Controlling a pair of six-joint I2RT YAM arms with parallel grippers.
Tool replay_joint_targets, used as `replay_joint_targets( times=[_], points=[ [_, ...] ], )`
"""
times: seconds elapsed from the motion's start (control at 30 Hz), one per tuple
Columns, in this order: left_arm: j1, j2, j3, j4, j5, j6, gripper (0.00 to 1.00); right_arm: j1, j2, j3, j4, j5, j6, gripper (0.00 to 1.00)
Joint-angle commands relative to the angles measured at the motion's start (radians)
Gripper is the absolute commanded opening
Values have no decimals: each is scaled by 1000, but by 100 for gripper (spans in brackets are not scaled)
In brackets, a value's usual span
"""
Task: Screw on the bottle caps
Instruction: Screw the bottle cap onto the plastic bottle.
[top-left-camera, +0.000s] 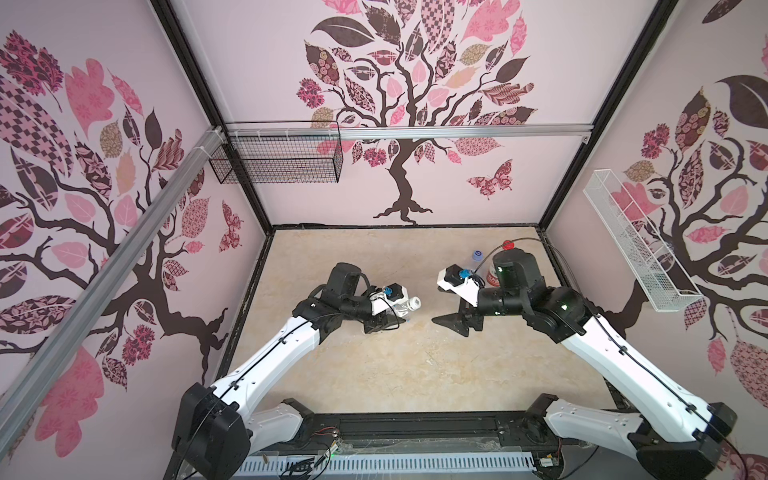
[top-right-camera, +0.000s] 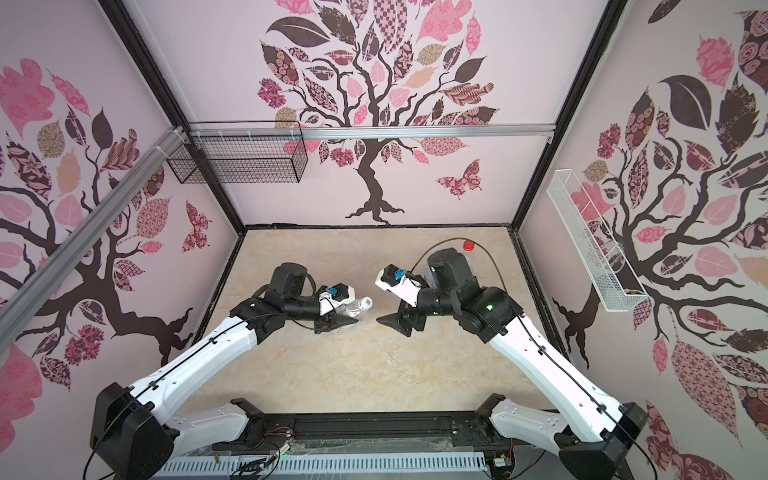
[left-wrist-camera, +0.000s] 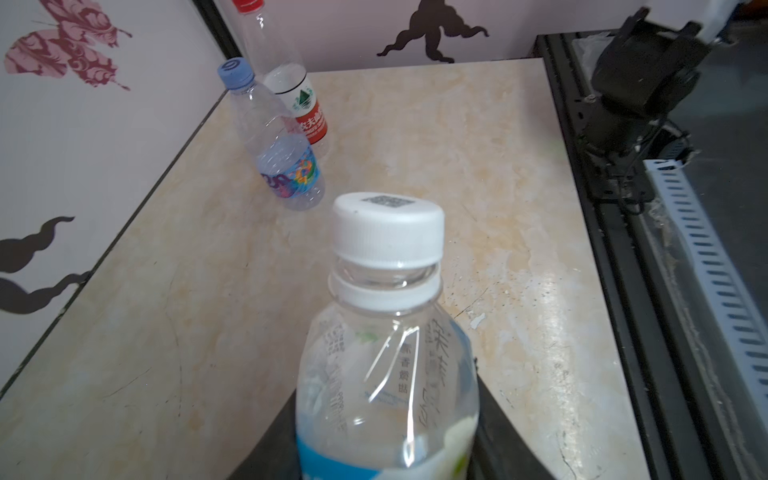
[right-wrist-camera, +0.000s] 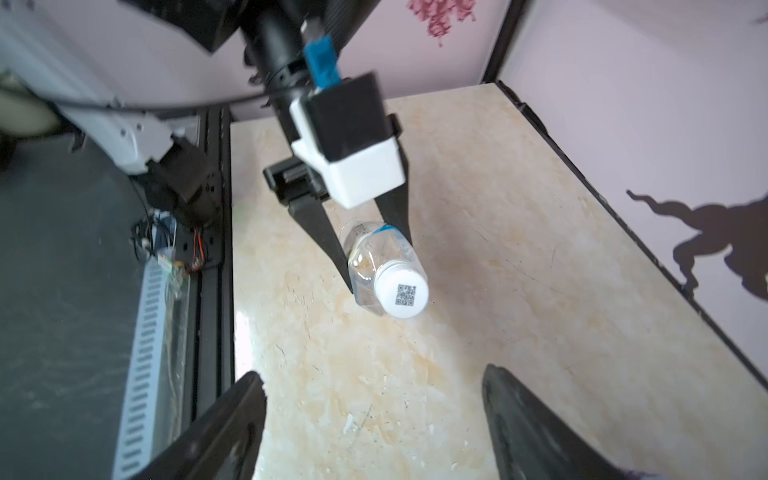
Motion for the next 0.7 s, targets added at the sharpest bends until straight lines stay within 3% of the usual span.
replay_joint_targets(
  times=[0.0, 0.1, 0.33, 0.67],
  points=[
    [0, 17, 55, -99, 156, 49, 34, -5, 61, 62, -112, -106, -336, 81],
    [1, 33, 80, -137, 174, 67, 34, -2, 109, 123, -146, -154, -366, 70],
    [-2, 37, 84, -147, 182, 73, 34, 23, 154, 150, -109, -146, -401, 68],
    [-5, 38, 81, -140, 174, 73, 34, 42, 209, 187, -150, -167, -424, 46]
  ],
)
